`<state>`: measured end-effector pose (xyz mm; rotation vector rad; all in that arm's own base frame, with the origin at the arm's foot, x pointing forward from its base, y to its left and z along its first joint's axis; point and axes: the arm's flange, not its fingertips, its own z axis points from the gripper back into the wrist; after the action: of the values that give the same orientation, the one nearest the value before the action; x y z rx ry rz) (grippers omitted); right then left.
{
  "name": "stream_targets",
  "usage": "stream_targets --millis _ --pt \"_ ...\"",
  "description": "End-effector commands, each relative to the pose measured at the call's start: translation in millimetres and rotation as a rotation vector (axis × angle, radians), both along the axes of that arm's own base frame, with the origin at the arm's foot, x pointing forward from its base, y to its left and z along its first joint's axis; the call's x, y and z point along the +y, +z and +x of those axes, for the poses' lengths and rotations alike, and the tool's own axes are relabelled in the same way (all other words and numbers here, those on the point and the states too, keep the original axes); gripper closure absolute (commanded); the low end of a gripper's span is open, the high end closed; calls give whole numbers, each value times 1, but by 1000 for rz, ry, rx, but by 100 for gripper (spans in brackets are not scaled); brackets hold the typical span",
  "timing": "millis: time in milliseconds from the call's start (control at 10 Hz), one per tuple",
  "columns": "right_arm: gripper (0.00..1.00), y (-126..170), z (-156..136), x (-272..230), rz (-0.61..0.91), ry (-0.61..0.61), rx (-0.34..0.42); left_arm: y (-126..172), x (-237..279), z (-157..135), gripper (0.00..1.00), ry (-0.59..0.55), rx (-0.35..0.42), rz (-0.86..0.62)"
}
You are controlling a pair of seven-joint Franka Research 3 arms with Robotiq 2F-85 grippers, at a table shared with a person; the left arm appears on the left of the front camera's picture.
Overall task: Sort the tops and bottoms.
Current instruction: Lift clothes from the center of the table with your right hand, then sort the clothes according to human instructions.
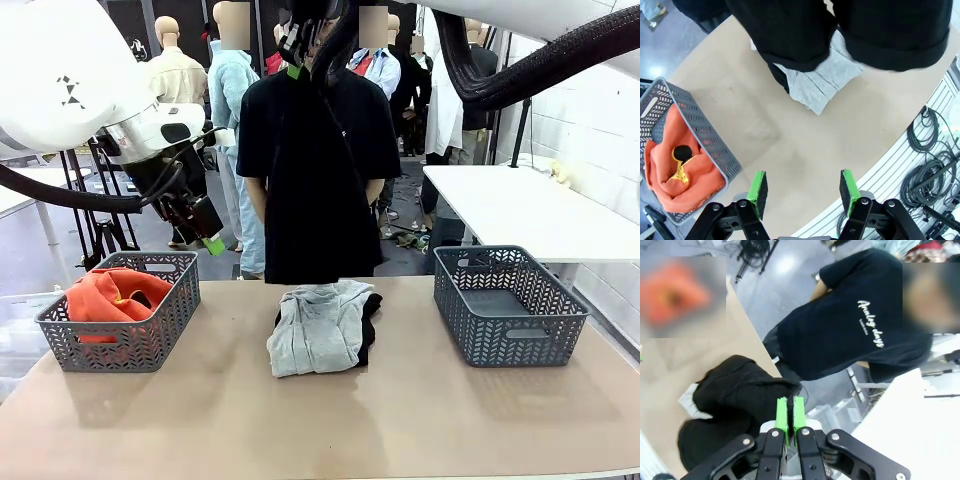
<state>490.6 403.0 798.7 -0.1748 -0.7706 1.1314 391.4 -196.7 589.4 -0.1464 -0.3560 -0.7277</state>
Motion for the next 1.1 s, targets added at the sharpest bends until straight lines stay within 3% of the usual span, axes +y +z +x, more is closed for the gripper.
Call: stream_targets --millis 0,1000 --pt "100 -11 5 0 -4 0 19 0 0 0 24 0 -1 0" --pt "100 -11 5 0 -4 0 19 0 0 0 24 0 -1 0"
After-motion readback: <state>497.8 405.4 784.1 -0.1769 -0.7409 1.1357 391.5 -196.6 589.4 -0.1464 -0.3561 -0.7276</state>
